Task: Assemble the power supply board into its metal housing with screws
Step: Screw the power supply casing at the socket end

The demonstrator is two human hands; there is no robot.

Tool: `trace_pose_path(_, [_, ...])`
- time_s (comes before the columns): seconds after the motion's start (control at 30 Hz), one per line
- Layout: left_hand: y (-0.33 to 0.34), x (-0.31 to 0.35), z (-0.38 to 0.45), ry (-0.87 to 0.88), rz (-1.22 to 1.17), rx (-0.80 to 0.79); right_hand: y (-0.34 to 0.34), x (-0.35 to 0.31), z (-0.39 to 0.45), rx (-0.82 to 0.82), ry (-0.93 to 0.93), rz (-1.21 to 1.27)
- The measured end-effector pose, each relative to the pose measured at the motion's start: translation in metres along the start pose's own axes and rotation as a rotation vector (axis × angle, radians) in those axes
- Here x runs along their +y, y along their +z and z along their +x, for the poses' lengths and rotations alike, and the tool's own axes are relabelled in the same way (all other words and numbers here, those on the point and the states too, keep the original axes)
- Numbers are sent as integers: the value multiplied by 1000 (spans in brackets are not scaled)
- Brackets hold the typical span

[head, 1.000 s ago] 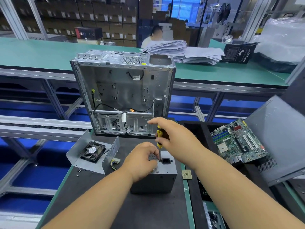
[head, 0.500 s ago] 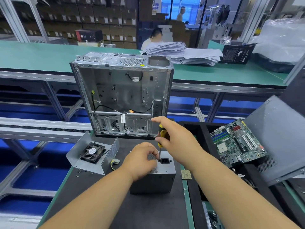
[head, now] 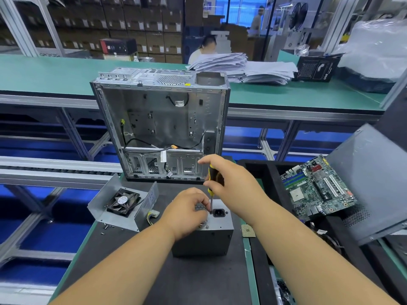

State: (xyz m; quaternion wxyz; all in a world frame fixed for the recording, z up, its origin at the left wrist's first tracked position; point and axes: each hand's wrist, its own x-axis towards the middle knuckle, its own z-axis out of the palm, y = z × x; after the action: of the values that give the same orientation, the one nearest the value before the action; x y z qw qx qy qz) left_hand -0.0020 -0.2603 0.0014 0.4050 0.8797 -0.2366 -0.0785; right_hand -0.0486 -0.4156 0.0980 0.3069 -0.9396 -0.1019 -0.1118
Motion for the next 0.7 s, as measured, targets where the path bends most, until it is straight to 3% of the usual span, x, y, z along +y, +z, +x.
trace_pose_path(0.13, [0,-1,0,-13,-14,-5,5,-2,-1,78,-32,-86])
trace_pose_path(0.37, [-1,0,1,8,4,-9,-4,-5,4,-58,27,76])
trace_pose_path(0.57, [0,-1,1,15,-1,-8,3,-2,5,77,-31,-112])
trace_pose_path(0.7, [0,-2,2,14,0,-10,6,-3,5,82,-13,-93])
